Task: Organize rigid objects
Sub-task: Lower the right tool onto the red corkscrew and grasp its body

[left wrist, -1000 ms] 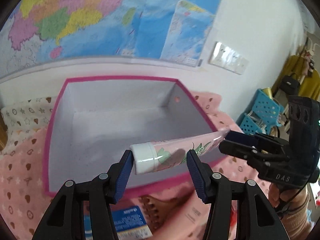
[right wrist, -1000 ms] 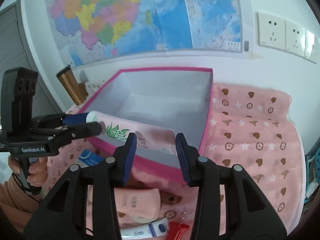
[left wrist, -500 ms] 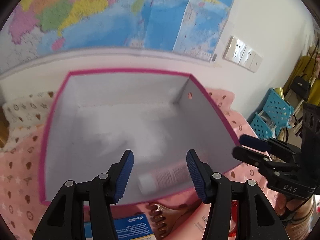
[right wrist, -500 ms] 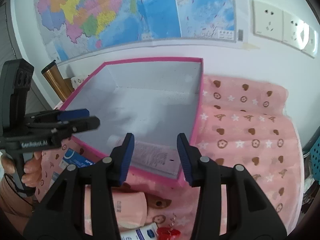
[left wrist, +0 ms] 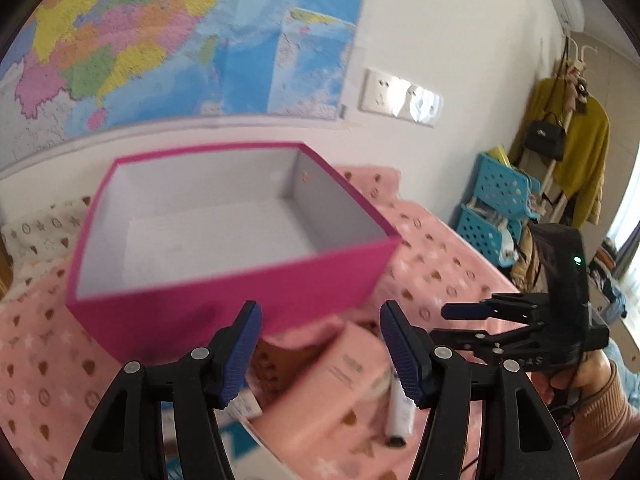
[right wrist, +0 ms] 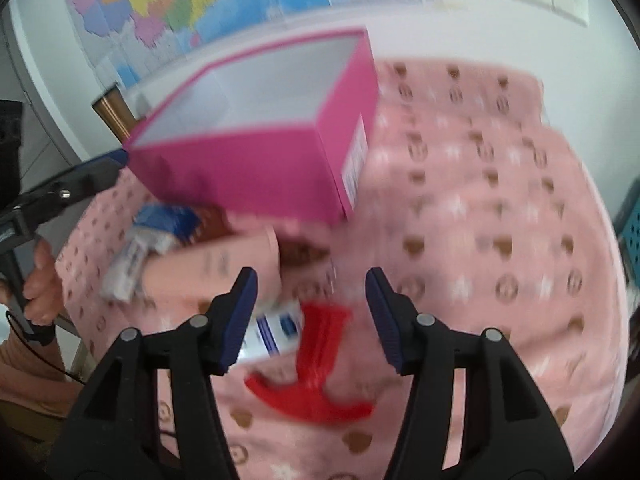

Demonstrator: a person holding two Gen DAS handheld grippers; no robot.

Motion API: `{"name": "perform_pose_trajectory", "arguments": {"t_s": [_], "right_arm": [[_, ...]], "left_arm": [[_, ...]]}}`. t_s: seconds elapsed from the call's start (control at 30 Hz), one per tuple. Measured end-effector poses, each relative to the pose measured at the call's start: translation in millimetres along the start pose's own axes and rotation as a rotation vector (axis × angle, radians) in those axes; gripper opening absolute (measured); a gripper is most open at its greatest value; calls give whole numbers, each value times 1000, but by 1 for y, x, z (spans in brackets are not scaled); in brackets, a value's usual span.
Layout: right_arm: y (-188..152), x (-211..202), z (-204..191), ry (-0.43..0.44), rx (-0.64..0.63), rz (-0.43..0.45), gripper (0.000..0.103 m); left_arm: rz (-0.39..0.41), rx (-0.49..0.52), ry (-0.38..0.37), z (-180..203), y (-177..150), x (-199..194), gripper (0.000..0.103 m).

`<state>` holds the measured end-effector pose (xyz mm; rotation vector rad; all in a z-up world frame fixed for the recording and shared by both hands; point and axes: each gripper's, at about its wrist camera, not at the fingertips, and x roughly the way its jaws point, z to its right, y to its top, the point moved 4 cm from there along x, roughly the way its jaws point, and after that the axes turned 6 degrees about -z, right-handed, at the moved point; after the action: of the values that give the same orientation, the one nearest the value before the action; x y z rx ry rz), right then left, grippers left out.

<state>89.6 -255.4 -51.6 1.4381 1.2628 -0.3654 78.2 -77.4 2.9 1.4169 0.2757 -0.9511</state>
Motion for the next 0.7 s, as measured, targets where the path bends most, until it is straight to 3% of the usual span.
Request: {"name": "perform_pose_trajectory", "arguments": {"t_s": [0.3, 0.4, 0.57, 0.7], "right_arm": [[-25, 23, 8, 36, 65, -59, 55], [-24, 27, 9, 37, 69, -64, 50], [-23, 30, 12, 33, 79, -64, 32], [-26, 29, 13, 35, 84, -62, 27]], "left_arm": [[-79, -1, -28, 17, -37, 12, 63], [-101, -3, -27, 18, -44, 16, 63], [-116, -10, -44, 21, -50, 18, 63], [-119, -1, -58, 24, -52, 18, 63]]}}
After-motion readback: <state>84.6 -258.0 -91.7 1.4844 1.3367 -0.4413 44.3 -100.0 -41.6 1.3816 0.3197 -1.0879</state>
